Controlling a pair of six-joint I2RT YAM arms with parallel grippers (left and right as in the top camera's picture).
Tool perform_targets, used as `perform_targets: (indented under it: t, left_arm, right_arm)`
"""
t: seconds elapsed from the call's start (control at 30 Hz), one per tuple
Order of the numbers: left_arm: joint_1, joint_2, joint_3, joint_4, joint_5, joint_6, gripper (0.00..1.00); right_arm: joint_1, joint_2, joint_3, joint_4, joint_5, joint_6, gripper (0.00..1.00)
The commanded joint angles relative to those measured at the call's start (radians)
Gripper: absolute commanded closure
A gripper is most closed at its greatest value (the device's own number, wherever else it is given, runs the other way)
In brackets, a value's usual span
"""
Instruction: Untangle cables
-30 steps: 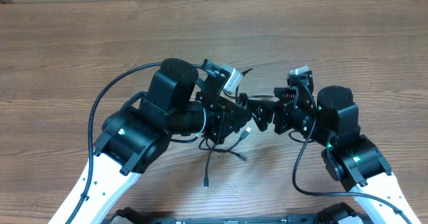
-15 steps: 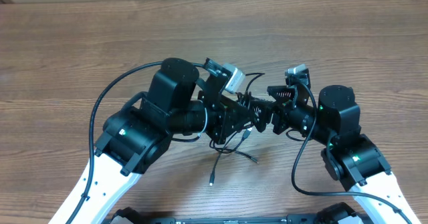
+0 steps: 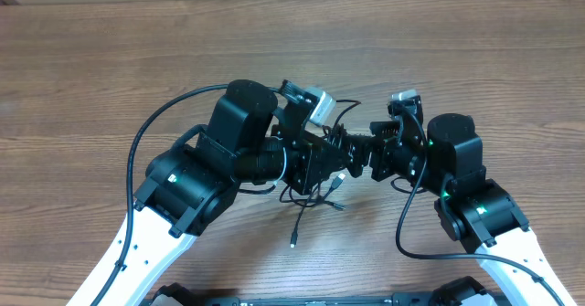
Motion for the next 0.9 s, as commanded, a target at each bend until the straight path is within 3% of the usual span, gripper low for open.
perform_targets:
  t: [0.0,0.37,0.57,0.87]
  left_arm:
    - [-0.011,-0.011,0.014,0.002,-0.029,-0.081,0.96]
    - [0.054,-0.011,0.014,-0.002,-0.054,-0.229,0.96]
    - [0.06,-0.011,0.014,0.013,-0.049,-0.229,0.96]
    - [0.059,-0.011,0.014,0.177,0.109,-0.235,0.96]
  right_arm:
    - [-0.002,0.008,0.006,-0.005,0.034,0.003,0.0]
    - [-0.002,-0.077,0.006,0.002,-0.015,0.006,0.0]
    - [-0.002,-0.106,0.007,0.002,-0.081,0.006,0.0]
    - [-0.002,-0.066,0.006,-0.006,-0.105,0.006,0.0]
